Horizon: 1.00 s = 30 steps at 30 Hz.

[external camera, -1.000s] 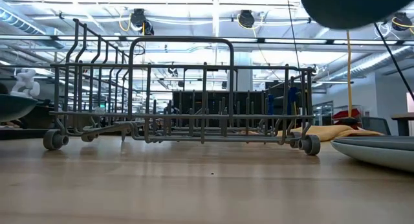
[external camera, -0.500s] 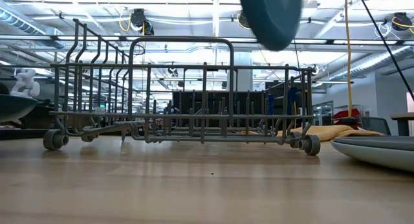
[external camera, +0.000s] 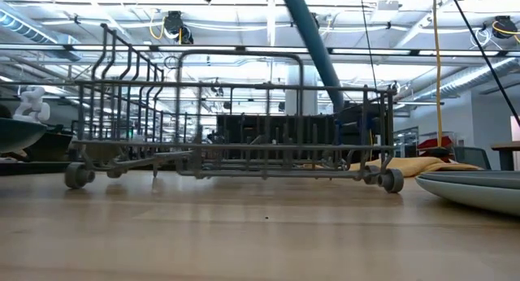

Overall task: Sort dishes
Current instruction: Put the blue plate into the green dish rack

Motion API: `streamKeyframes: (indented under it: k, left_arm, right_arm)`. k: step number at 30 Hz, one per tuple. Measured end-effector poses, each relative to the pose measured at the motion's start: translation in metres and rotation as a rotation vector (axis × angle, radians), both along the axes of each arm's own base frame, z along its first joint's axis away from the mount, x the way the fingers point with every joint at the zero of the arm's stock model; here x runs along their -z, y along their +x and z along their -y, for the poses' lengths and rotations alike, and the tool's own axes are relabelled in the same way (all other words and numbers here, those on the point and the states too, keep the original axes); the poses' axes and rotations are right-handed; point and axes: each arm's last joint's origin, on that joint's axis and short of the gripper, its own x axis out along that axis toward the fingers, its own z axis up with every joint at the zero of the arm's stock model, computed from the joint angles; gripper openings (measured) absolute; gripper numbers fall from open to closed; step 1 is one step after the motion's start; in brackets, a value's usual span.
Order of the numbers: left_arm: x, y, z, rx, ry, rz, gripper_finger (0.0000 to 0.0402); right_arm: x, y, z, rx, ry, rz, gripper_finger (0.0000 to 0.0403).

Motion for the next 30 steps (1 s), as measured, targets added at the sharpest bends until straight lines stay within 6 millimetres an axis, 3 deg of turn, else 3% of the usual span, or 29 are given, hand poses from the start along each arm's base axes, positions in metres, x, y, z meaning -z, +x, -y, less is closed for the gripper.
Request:
streamKeyframes:
  k: [4, 11, 21, 30]
  left_arm:
    - [0.009, -0.003, 0.006, -0.036, -0.008, -0.006, 0.0005]
    - [-0.004, -0.007, 0.013, -0.066, 0.021, 0.059, 0.0005]
    - [-0.001, -0.004, 0.003, -0.141, 0.022, 0.062, 0.0005]
    - [0.006, 0.007, -0.014, -0.186, -0.118, 0.149, 0.0005]
  right_arm:
    - [0.010, -0.005, -0.014, -0.032, -0.048, -0.029, 0.0090]
    - [0.007, -0.012, -0.015, -0.050, -0.005, 0.000, 0.0062]
    - [0.007, -0.006, -0.010, -0.030, 0.042, 0.022, 0.0035]
    - [0.008, -0.007, -0.012, -0.035, 0.040, 0.020, 0.0029]
